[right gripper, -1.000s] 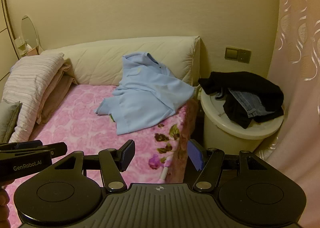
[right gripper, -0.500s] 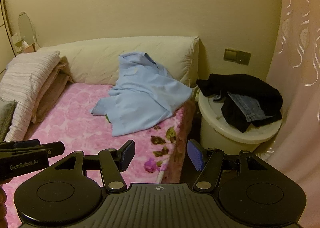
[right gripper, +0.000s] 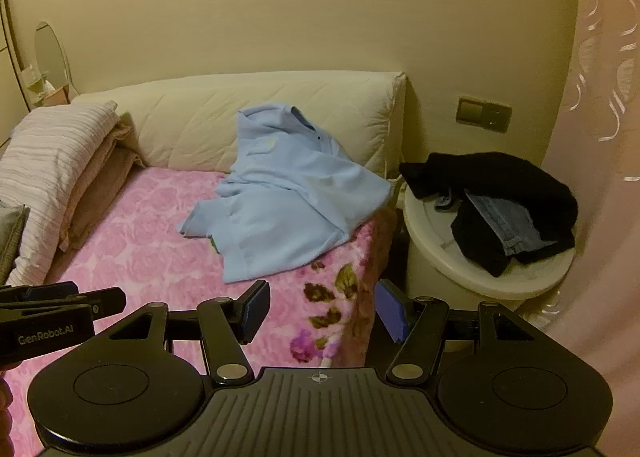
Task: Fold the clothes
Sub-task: 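Move both grippers toward the crumpled light-blue sweatshirt by the pillows, then close the left gripper on the sweatshirt while the right gripper grasps it too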
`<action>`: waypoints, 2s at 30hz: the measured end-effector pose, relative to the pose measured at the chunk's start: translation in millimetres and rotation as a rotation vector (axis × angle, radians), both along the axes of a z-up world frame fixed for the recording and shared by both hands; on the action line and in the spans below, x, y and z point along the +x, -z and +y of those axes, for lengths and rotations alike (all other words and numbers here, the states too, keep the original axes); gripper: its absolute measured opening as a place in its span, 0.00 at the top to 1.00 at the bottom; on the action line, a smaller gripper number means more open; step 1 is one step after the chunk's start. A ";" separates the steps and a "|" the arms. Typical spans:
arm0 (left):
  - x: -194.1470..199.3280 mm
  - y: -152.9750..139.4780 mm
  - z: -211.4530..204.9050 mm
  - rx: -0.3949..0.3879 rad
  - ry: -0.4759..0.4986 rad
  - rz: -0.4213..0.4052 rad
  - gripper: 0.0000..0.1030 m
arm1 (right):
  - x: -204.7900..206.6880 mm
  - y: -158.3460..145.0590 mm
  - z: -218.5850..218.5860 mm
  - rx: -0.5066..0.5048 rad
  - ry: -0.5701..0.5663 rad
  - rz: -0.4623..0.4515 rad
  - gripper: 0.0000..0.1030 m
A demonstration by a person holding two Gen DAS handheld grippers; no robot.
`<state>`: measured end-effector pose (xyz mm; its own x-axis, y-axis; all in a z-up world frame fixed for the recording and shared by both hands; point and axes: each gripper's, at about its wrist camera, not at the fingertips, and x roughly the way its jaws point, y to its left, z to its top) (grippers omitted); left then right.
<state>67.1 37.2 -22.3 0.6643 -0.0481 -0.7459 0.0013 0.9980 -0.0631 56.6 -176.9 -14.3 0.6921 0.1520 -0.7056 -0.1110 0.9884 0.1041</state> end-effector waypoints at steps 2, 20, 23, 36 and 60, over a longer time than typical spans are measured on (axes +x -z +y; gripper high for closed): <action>7.5 2.2 -0.1 0.003 -0.005 0.004 0.46 | 8.3 2.6 -0.9 0.002 -0.002 0.005 0.40; 156.5 61.8 -41.3 0.003 0.004 0.156 0.42 | 157.5 81.6 -43.7 0.041 -0.045 0.270 0.40; 186.0 65.7 -45.2 0.012 -0.001 0.165 0.42 | 188.8 87.0 -54.5 0.053 -0.040 0.280 0.40; 290.2 110.2 -30.3 0.000 -0.071 0.246 0.44 | 299.7 121.4 -54.3 0.084 -0.067 0.272 0.40; 418.7 260.5 87.6 -0.137 -0.260 0.418 0.48 | 426.5 270.1 15.5 -0.096 -0.235 0.319 0.40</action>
<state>485.8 124.9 -282.9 0.3139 -0.0368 -0.9487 -0.2994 0.9444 -0.1357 483.1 -161.3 -284.4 0.3902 0.2032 -0.8980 -0.3121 0.9468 0.0786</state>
